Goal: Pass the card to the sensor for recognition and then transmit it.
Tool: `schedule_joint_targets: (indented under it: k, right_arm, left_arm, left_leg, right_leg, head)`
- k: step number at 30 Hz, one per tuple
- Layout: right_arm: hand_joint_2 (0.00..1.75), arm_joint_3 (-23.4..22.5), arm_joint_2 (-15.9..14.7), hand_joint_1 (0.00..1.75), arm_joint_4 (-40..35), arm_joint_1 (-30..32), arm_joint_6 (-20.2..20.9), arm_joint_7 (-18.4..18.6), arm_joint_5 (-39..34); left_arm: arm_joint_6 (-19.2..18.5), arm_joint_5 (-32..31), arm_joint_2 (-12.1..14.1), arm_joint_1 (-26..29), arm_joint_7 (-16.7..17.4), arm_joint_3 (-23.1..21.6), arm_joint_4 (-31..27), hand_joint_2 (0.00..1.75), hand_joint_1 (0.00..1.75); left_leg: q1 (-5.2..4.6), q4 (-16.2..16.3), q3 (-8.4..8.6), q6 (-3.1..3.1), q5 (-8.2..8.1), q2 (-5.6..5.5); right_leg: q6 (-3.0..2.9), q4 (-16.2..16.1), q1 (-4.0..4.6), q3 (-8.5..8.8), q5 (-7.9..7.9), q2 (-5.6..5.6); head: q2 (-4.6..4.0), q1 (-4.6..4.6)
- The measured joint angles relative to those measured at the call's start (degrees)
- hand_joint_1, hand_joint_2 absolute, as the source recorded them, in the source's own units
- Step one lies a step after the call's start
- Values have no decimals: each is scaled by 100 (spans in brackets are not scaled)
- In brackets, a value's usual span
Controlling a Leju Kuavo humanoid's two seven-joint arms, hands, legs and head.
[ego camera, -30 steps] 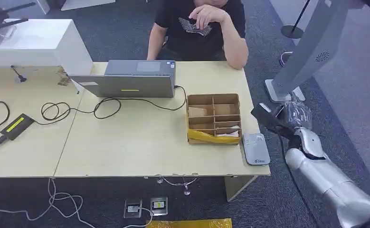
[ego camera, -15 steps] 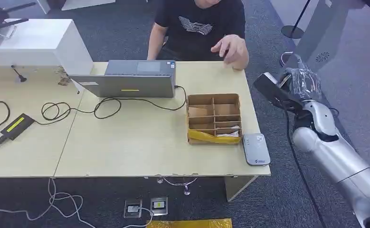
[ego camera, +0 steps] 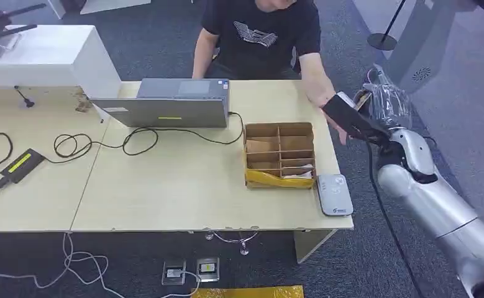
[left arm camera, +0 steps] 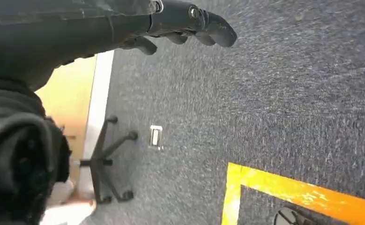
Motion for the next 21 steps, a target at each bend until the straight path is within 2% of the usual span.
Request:
schedule_joint_targets:
  k: [8, 13, 14, 15, 16, 18, 21]
  right_arm:
    - [175, 136, 424, 175, 140, -5, -61, -164, -42]
    - [175, 140, 478, 175, 212, 47, -66, -140, -22]
    - [175, 138, 481, 80, 217, 71, -66, -116, -7]
    - [175, 138, 481, 30, 223, 96, -66, -92, 4]
    - [175, 133, 478, 28, 227, 119, -68, -68, 11]
    - [175, 127, 465, 0, 232, 179, -70, 8, 85]
    - [175, 96, 411, 0, 238, 294, -94, 131, 245]
  left_arm:
    - [-90, -441, -2, -1, -258, -269, 0, 0, 0]
    - [-137, -603, -4, -2, -260, -439, 0, 0, 0]
    - [-157, -651, -4, -5, -260, -470, 0, 0, 0]
    - [-179, -710, -4, -8, -260, -507, 0, 0, 0]
    - [-216, -785, -2, -12, -260, -553, 0, 0, 0]
    - [-289, -957, -2, -21, -260, -642, 0, 0, 0]
    - [-413, -1252, 0, -46, -267, -832, 0, 0, 0]
  left_leg:
    - [3, 0, -1, 0, 0, -4]
    - [3, 0, 0, 0, 0, -3]
    - [3, 0, 0, 0, 0, -2]
    - [3, 1, 1, 0, 0, -2]
    - [3, 1, 1, 0, 0, -2]
    - [3, 1, 2, 0, 0, -1]
    - [3, 1, 3, 0, 0, -1]
  right_leg:
    - [0, 0, 3, -1, 0, -4]
    - [0, -2, 2, -1, 0, -2]
    - [0, -2, 2, -1, 0, -2]
    - [0, -2, 2, -2, 0, -1]
    - [0, -2, 2, -2, 0, -1]
    - [0, -2, 2, -2, 0, 0]
    - [0, -2, 2, -2, 0, 0]
  head:
    - [-2, 0]
    - [-2, 2]
    - [-2, -2]
    - [-2, 0]
    - [0, 0]
    - [-2, 0]
    - [-2, 0]
